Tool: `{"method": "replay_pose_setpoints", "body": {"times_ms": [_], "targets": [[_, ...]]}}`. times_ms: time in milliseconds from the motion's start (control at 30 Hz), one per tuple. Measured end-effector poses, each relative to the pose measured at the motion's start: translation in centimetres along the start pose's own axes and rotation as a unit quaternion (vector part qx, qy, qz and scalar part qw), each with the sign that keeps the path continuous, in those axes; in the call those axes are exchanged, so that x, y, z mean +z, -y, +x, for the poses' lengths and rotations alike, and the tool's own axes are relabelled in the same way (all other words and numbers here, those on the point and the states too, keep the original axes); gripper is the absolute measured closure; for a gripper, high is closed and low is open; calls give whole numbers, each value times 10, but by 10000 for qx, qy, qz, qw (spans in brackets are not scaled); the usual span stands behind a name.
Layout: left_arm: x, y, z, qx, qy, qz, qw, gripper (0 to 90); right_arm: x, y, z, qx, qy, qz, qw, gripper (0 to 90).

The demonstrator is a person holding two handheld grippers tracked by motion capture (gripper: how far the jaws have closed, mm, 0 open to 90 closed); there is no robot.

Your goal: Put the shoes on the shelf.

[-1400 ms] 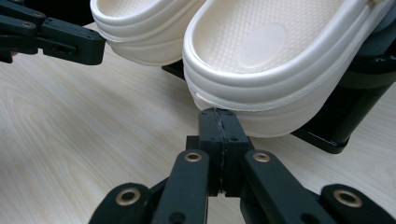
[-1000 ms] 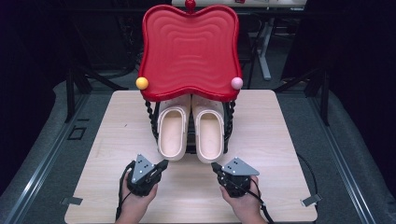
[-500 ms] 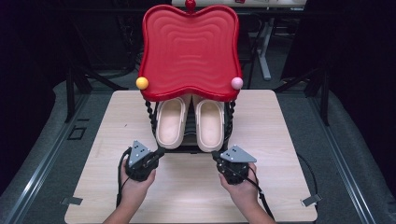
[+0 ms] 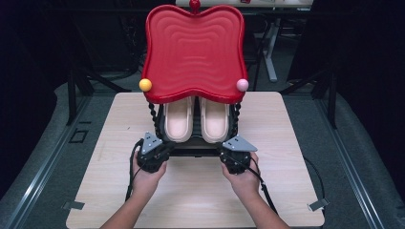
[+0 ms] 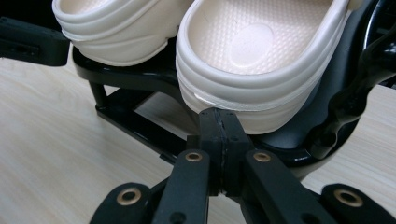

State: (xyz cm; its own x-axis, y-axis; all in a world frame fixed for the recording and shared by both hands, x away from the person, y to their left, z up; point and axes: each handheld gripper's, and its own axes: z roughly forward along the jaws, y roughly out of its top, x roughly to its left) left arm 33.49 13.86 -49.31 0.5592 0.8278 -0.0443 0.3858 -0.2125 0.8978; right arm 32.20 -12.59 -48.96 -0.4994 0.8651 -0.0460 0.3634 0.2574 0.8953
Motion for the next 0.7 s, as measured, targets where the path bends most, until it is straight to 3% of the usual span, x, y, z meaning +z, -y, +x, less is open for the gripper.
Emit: {"method": "replay_pose_setpoints", "body": {"times_ms": [700], "targets": [[23,-3,-3,-149,-15,66,9999,900,29,-5,8,192,-20,84,9998,893]]}}
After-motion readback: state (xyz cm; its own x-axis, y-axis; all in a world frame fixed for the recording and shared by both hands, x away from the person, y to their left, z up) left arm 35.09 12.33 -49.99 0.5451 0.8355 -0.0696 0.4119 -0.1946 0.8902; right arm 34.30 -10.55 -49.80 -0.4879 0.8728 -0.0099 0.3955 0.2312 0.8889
